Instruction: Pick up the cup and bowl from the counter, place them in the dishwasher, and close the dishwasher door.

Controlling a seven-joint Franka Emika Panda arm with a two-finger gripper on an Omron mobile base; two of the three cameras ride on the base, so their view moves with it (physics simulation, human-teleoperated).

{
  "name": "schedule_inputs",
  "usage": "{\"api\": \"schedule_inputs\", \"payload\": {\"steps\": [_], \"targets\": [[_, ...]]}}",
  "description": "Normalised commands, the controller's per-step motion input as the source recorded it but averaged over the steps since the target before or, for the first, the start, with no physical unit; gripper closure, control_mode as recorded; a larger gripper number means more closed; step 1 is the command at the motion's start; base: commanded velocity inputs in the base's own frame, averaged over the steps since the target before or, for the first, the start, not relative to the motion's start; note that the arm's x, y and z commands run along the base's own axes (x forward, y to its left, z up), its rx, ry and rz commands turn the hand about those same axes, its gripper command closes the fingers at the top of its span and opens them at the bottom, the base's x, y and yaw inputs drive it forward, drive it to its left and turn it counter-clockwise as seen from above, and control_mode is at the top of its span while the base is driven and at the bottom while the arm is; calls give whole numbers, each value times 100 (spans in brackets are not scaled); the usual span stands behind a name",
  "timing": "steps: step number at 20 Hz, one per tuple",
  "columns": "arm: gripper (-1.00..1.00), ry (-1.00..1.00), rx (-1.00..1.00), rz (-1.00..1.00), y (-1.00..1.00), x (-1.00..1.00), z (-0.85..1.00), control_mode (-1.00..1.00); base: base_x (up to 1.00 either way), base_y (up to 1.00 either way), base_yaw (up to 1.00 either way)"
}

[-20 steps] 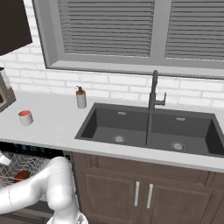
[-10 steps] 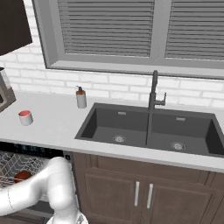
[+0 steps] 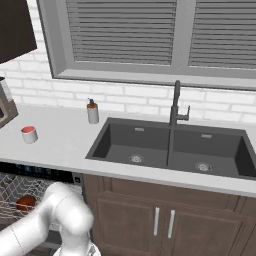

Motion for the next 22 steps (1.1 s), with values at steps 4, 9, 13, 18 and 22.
{"api": "schedule_inputs", "payload": {"steps": [4, 9, 13, 18, 22], "targets": [[-100, 0, 40, 0, -100, 0, 100, -100, 0, 0, 0], [-100, 1, 35, 3, -94, 11, 100, -100, 0, 0, 0], [-100, 12, 27, 10, -61, 63, 100, -100, 0, 0, 0], [-100, 15, 17, 14, -29, 90, 86, -100, 0, 0, 0], [-100, 10, 3, 18, -1, 93, 52, -100, 0, 0, 0]]}}
